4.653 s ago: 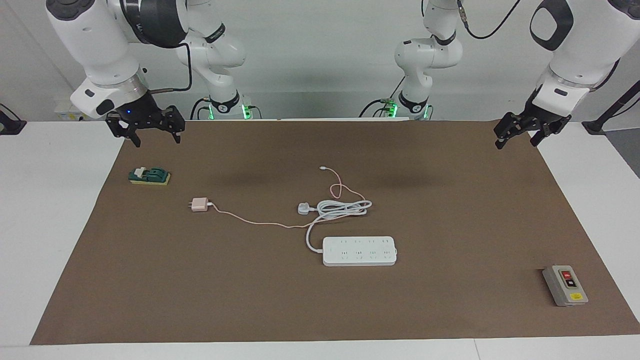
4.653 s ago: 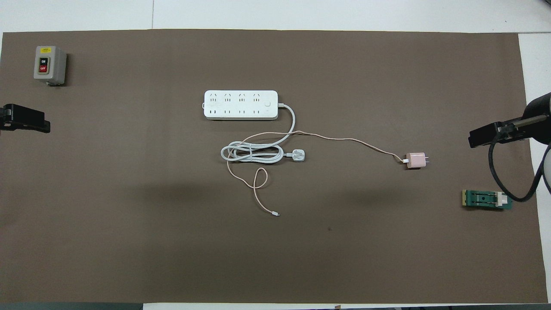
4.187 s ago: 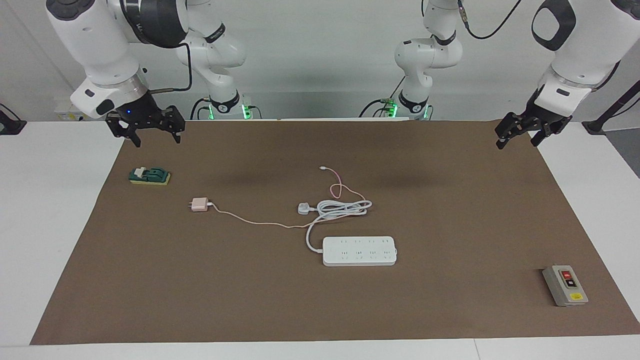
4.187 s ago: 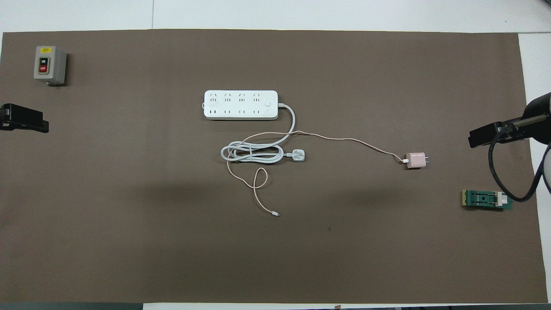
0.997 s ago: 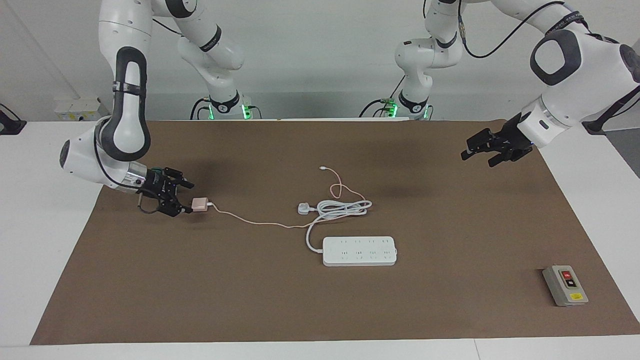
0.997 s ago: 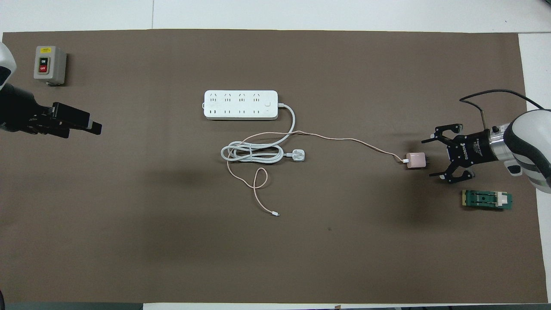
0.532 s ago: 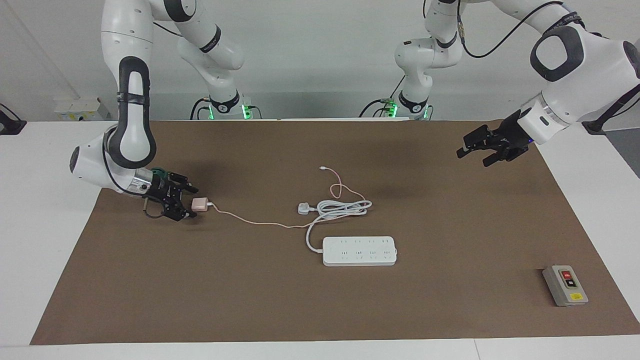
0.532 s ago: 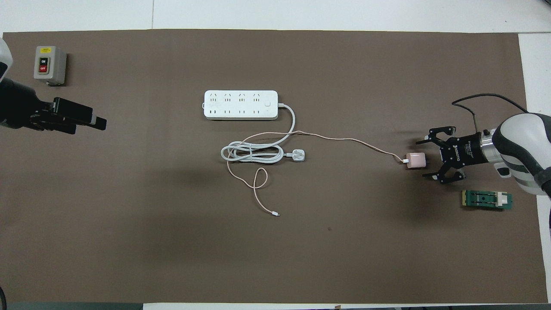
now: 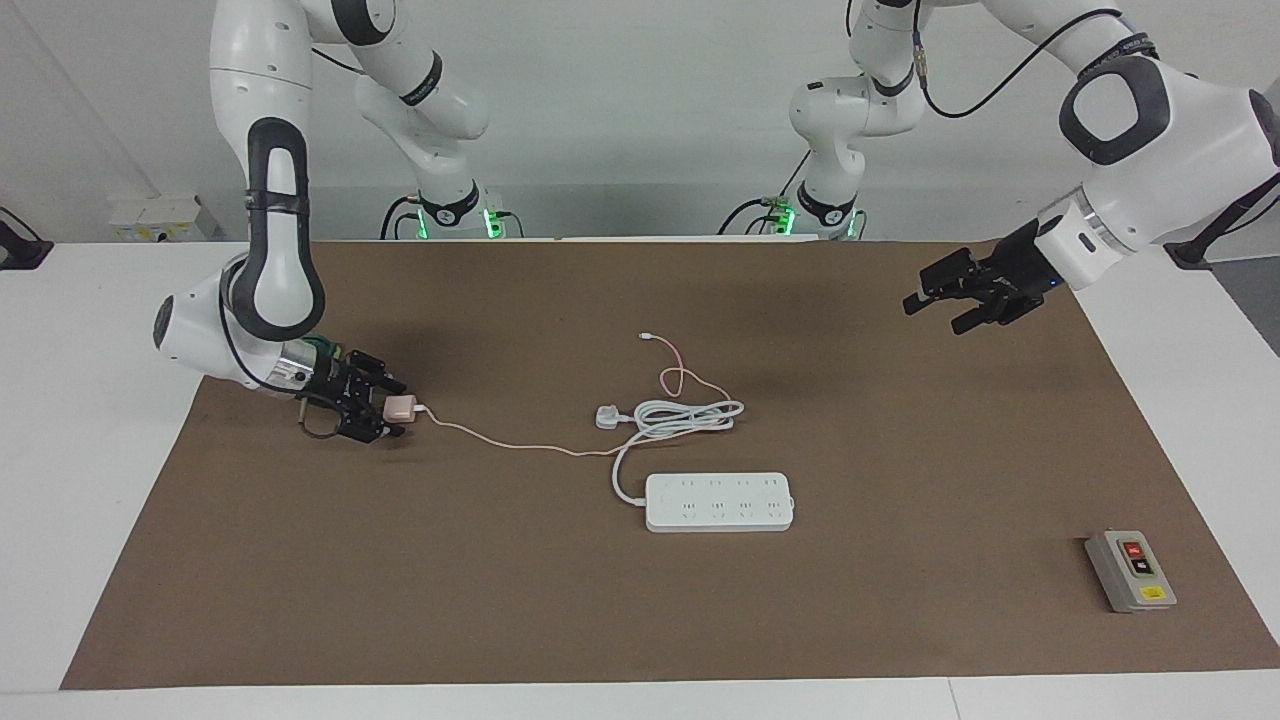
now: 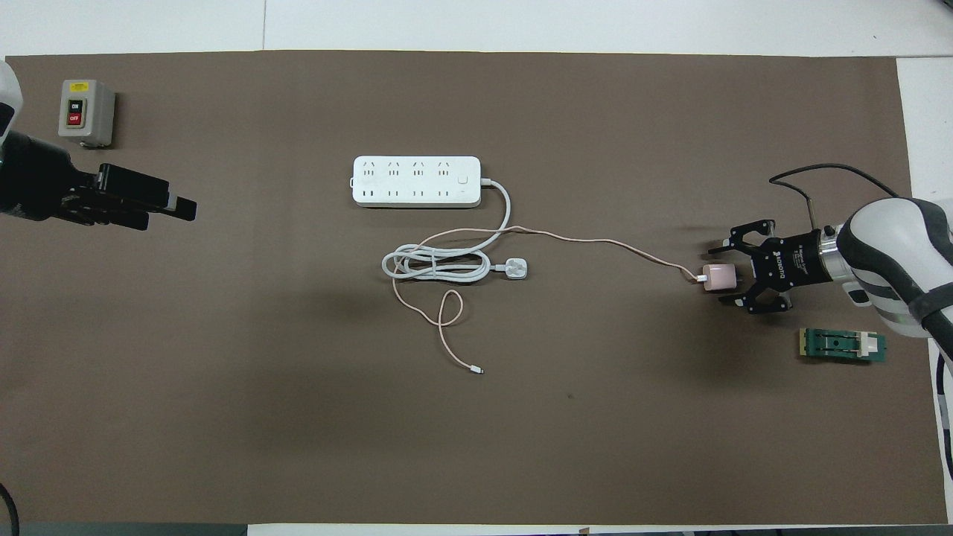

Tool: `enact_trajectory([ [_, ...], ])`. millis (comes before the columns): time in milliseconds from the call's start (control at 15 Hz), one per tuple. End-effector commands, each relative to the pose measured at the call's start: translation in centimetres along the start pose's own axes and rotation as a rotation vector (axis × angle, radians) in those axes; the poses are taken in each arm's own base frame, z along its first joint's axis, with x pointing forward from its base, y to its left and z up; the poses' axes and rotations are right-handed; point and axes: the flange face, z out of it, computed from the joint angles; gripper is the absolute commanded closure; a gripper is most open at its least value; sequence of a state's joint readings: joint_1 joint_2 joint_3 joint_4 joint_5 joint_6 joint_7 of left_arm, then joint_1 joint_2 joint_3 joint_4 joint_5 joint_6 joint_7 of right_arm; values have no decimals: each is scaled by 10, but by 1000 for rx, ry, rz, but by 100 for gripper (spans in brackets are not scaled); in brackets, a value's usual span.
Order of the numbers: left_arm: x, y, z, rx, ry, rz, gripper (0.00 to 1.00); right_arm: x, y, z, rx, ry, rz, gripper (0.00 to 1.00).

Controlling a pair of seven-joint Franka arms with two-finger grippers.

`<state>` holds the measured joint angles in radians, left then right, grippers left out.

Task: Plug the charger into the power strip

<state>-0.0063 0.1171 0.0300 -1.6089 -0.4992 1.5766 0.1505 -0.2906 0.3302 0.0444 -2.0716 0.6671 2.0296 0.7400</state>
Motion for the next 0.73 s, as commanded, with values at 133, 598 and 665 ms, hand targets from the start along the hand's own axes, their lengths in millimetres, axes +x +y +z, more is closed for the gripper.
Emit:
enact_trajectory([
  [133,-4,-7,10,-79,-5,-11,0,7,3,6,29,-1,-26,11],
  [598,3,-10,17,-231,5,-46,0,14,7,7,40,18,-54,49],
  [665,2,-13,17,-251,-3,-54,0,15,7,6,45,23,-56,53],
])
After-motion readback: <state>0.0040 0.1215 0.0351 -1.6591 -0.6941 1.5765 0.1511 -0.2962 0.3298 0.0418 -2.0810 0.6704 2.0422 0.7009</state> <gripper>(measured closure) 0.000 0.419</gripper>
